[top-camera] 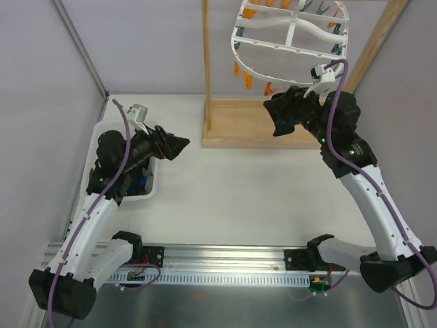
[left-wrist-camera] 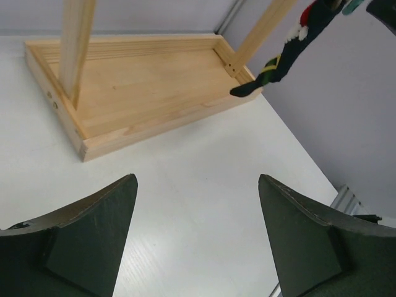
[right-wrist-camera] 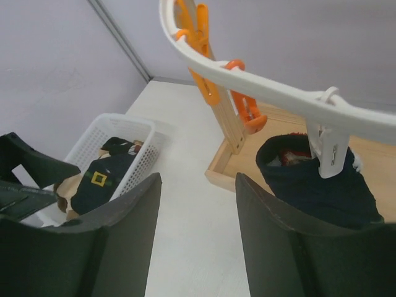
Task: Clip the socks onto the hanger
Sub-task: Open the clamp at the hanger.
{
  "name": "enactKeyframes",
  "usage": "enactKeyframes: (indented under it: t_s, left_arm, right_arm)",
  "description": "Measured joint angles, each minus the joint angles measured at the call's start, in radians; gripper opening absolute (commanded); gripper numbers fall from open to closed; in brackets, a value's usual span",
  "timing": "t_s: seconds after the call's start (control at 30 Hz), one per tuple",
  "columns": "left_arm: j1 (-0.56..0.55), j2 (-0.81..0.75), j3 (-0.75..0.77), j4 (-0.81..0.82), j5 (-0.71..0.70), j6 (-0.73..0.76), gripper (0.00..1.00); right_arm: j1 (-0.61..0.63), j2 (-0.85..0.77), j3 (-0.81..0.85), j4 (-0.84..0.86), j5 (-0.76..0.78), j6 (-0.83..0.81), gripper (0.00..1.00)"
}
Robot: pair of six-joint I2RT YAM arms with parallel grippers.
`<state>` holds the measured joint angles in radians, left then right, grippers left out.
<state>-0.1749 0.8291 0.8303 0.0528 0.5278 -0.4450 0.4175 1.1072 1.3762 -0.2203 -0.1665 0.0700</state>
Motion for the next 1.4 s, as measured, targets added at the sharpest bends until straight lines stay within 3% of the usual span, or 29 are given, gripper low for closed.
enactKeyframes:
  t_s: [0.37,0.87,0.97,1.07,1.17,1.4]
  left_arm:
    - [-0.114,0.153,-0.030,0.252,0.033,-0.004,0.80]
    - [-0.154,0.163,-0.037,0.396,0.076,-0.005,0.80]
    - [-0.159,0.176,-0.037,0.403,0.078,-0.005,0.80]
    - [-0.167,0.190,-0.037,0.408,0.088,-0.005,0.80]
    - [-0.182,0.208,-0.034,0.418,0.095,-0.003,0.79]
    - [-0.300,0.339,0.091,0.442,0.119,0.067,0.80]
  right_arm:
    - [0.039,0.111,0.060,-0.027,0.180,-0.050,0.53]
    - [0.040,0.152,0.048,0.132,0.180,-0.210,0.51]
    - [0.041,0.170,0.048,0.138,0.180,-0.225,0.47]
    - [0.042,0.190,0.048,0.153,0.180,-0.235,0.31]
    - [0.042,0.200,0.048,0.164,0.180,-0.235,0.22]
    - [0.042,0.199,0.051,0.167,0.130,-0.211,0.15]
